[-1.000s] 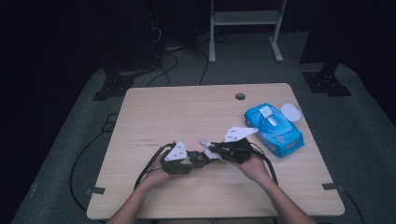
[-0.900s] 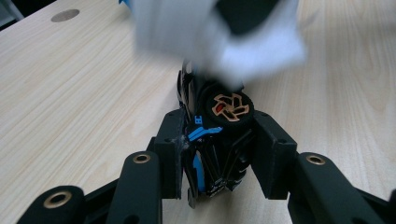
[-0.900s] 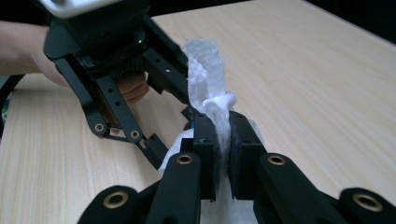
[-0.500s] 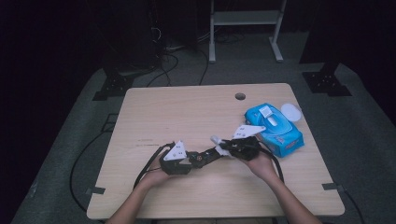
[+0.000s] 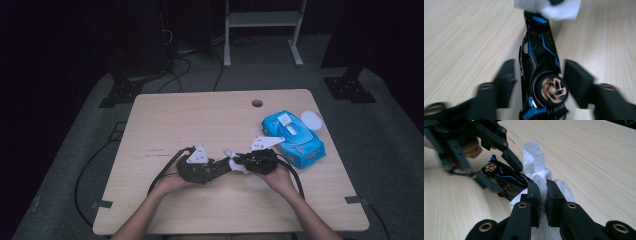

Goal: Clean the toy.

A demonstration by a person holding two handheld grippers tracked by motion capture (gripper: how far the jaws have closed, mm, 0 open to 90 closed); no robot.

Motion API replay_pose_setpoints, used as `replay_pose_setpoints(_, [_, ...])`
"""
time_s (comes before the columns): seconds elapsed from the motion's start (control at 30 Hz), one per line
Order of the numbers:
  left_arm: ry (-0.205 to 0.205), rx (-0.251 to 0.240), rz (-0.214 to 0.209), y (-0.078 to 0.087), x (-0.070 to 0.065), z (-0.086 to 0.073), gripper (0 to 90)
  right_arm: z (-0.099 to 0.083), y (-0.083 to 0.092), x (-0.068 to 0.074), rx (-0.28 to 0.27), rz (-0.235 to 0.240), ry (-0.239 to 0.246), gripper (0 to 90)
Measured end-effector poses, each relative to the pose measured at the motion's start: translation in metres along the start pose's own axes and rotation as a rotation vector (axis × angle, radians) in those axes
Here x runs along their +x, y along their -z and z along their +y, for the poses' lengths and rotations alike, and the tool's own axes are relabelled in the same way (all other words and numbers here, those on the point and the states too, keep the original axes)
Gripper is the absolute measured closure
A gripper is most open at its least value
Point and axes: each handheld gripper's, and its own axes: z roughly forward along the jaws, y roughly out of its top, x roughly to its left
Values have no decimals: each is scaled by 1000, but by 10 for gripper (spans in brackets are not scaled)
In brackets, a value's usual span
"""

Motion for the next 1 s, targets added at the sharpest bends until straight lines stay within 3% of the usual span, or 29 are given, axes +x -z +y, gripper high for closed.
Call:
replay_pose_setpoints(0.17, [6, 1, -18, 9, 5, -7, 578, 1, 10, -12, -38, -34, -52, 823])
replay_pose_setpoints(0.4, [3, 33, -44, 26, 8, -17, 573, -14, -1, -8, -13, -1, -89, 820])
replay_pose_setpoints(0.53, [-20, 84, -52, 20, 6, -6, 425, -15, -9, -5, -4, 25, -92, 820])
replay_pose_setpoints(0.73, [-24, 94, -68, 7, 7, 14, 409, -17, -9, -6, -5, 23, -100, 820])
replay_pose_setpoints(1.0, [-11, 168, -66, -10, 6, 27, 450, -18, -10, -6, -2, 29, -103, 820])
